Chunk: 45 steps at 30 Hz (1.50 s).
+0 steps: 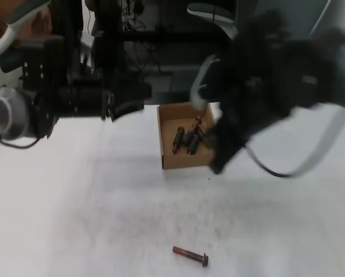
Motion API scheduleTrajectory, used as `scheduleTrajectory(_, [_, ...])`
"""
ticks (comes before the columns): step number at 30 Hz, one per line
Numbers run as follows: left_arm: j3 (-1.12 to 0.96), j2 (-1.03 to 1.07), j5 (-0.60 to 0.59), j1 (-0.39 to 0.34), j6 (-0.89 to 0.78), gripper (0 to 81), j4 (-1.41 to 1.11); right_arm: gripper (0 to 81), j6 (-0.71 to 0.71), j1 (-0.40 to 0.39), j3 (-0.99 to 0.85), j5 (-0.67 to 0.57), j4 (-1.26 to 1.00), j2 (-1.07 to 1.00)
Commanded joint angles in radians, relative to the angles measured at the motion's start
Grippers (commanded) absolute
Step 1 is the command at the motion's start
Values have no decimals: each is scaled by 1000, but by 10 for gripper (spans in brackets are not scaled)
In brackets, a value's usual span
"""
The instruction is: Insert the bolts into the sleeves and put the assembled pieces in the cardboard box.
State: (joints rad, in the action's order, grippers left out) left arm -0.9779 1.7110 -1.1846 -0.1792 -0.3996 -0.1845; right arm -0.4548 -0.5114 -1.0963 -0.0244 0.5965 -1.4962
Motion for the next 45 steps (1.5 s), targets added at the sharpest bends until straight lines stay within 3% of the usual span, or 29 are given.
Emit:
scheduleTrajectory(1, [53,-87,43,-87,240,700,185,4,84,8,149,18,-78,160])
scheduleTrajectory(2, [60,-107,98,-117,325,700,283,4,105,8,200,36,-100,215])
scheduleTrajectory(5, [60,-156,436,-241,719,700,557,4,189,17,311,62,-123,361])
scheduleTrajectory(6, [60,-165,603,-302,866,700,618,4,224,18,341,65,-121,404])
scheduleTrajectory(8, [60,-163,802,-393,959,700,661,4,257,18,388,61,-121,475])
scheduleTrajectory(12, [53,-134,967,-535,1116,700,668,4,330,18,457,56,-115,608])
scheduleTrajectory(15, [42,-104,1049,-593,1257,700,668,4,380,18,484,40,-115,671])
scheduleTrajectory(24, [-29,27,1120,-610,1408,700,686,4,387,18,539,-29,-115,753])
scheduleTrajectory(30, [-123,119,1168,-637,1419,700,796,4,389,18,558,-42,-115,753])
scheduleTrajectory(39, [-151,141,1122,-677,1373,700,846,4,381,19,600,-42,-119,753])
scheduleTrajectory(41, [-151,145,1108,-681,1366,615,864,4,381,19,605,-42,-123,753])
scheduleTrajectory(45, [-151,164,1108,-680,1357,255,870,4,381,19,605,-42,-125,753])
